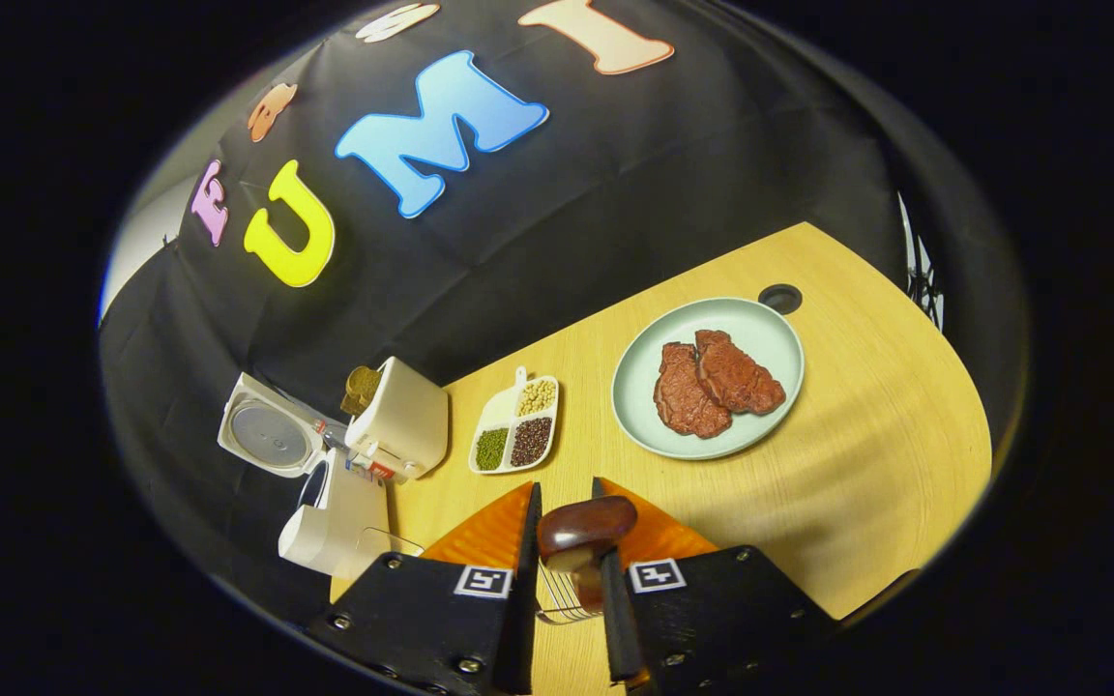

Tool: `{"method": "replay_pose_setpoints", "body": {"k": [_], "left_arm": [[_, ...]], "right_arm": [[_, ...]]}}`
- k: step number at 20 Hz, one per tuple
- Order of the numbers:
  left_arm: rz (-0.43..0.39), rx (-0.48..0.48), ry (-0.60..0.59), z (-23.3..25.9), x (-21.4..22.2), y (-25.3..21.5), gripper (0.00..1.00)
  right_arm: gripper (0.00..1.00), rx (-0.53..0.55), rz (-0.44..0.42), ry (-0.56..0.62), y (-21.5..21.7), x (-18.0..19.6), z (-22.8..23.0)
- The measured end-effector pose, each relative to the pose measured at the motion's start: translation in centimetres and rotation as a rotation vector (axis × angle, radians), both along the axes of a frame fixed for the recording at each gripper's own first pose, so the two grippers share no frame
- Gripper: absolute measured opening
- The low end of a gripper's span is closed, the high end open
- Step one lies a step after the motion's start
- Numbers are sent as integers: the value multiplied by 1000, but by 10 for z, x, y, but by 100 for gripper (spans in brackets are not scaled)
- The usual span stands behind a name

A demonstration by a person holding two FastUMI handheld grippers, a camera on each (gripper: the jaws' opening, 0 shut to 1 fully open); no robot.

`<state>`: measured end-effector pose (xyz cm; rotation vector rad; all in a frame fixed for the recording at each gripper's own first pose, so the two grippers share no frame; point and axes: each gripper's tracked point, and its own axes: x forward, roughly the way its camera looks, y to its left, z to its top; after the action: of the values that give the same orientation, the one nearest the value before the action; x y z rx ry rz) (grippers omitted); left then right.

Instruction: Close the left gripper, press the button to open the rice cooker; take a wooden spoon from the chopstick holder with the right hand, scoop a spoonful of rice and pour it into the rice cooker, then put the wooden spoon back into the chopstick holder.

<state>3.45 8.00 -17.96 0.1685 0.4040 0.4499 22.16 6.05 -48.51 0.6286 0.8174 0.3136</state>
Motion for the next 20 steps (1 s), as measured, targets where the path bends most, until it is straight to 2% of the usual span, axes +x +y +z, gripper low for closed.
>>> {"method": "replay_pose_setpoints", "body": {"k": [1,3,5,6,7,9,10,13,16,18,20], "left_arm": [[-16,-1,-6,1,4,-2,98],[-49,-9,-11,-1,10,-6,99],[-83,-15,-27,3,16,-4,100],[-100,-21,-38,5,19,0,100],[-115,-32,-49,6,23,5,100],[-150,-63,-69,4,32,20,99],[-167,-85,-81,2,35,31,100],[-218,-149,-103,-2,49,66,100],[-285,-175,-158,7,70,103,99],[-321,-186,-173,7,87,125,94],[-347,-199,-203,16,106,143,93]], "right_arm": [[30,-1,-4,3,-3,-1,2],[43,9,-9,18,-9,-8,7],[43,-16,-31,26,-22,-15,10],[47,-24,-43,26,-26,-18,13],[54,-37,-57,28,-29,-24,17],[74,-85,-87,26,-37,-36,25],[95,-94,-102,19,-37,-44,34],[96,-99,-167,-11,-29,-70,74],[96,-4,-243,-45,-4,-96,130],[96,43,-281,-77,10,-110,161],[96,168,-295,-83,35,-124,199]]}}
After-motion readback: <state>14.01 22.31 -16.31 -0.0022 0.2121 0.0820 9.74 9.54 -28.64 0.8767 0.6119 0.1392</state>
